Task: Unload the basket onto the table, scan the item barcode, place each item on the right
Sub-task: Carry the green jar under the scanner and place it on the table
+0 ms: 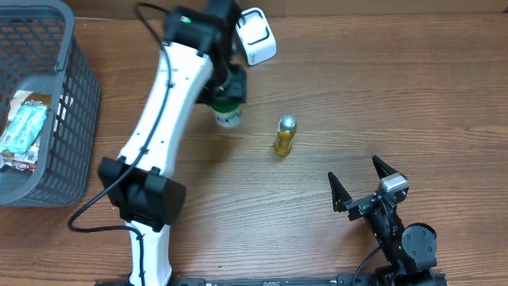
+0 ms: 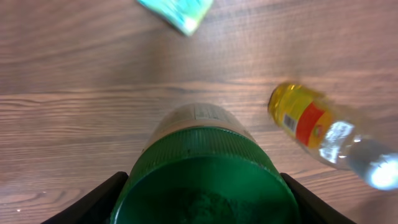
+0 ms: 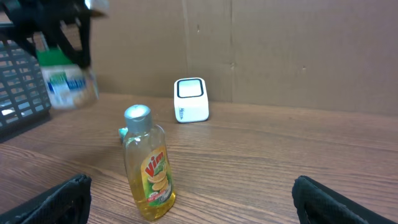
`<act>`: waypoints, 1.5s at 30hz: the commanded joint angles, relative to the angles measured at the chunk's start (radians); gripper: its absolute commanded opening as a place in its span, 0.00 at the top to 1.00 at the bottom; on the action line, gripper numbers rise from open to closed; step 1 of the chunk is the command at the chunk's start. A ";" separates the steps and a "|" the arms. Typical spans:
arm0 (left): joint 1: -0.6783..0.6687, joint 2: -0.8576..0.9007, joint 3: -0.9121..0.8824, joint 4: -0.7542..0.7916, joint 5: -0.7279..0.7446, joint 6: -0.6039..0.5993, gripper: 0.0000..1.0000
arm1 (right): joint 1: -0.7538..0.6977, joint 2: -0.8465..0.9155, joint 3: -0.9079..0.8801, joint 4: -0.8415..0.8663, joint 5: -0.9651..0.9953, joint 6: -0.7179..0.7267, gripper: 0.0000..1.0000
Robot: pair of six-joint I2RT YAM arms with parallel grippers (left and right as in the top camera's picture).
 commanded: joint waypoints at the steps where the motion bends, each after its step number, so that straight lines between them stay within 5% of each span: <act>1: -0.053 -0.019 -0.116 0.045 -0.029 0.004 0.87 | -0.003 -0.006 -0.010 0.003 0.002 0.003 0.00; 9: -0.100 -0.019 -0.370 0.235 -0.028 -0.072 0.80 | -0.003 -0.006 -0.010 0.003 0.002 0.003 0.00; 15: -0.101 -0.019 -0.461 0.334 -0.028 -0.090 0.64 | -0.003 -0.006 -0.010 0.003 0.002 0.002 0.00; 29: -0.109 -0.016 -0.478 0.376 -0.027 -0.093 0.23 | -0.003 -0.006 -0.010 0.003 0.002 0.003 0.00; 45: -0.101 -0.017 -0.476 0.375 -0.025 -0.089 0.05 | -0.003 -0.006 -0.010 0.003 0.002 0.003 0.00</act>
